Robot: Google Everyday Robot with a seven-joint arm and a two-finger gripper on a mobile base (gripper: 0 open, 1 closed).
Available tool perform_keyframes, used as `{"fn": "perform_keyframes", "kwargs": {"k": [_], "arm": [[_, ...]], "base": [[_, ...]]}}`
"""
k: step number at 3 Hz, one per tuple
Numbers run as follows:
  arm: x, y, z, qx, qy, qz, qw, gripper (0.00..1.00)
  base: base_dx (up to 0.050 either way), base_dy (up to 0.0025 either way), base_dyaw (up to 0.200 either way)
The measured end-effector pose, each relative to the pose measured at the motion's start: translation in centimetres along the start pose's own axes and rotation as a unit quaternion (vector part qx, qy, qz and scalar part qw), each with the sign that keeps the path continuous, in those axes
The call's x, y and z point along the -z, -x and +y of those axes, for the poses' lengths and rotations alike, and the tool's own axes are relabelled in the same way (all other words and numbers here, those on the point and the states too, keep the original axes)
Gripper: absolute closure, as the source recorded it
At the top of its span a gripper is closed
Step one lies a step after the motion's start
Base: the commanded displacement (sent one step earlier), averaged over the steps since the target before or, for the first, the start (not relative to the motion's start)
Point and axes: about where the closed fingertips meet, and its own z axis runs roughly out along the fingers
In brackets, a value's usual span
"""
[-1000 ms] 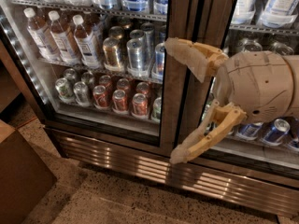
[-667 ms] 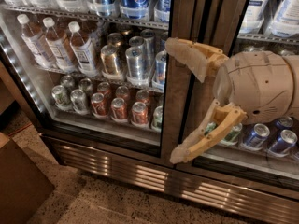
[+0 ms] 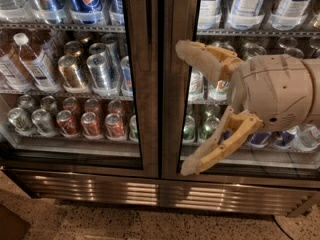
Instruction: Open left fridge door
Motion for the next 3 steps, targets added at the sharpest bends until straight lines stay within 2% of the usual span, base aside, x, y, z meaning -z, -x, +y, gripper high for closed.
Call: {"fn": "perform_keyframes", "kwargs": {"k": [1, 2, 3], "arm": [[-4.2, 0.9, 0.6, 0.01, 0.027, 0.012, 0.9995, 0.0], [-4.3, 0.9, 0.5, 0.008, 0.028, 0.013, 0.9995, 0.0], [-4.3, -1.5, -0.5, -0.037, 0.029, 0.004, 0.9989, 0.0]], "base": [[0.0, 0.0, 0.0], [0.0, 0.0, 0.0], [0.0, 0.0, 0.0]]}}
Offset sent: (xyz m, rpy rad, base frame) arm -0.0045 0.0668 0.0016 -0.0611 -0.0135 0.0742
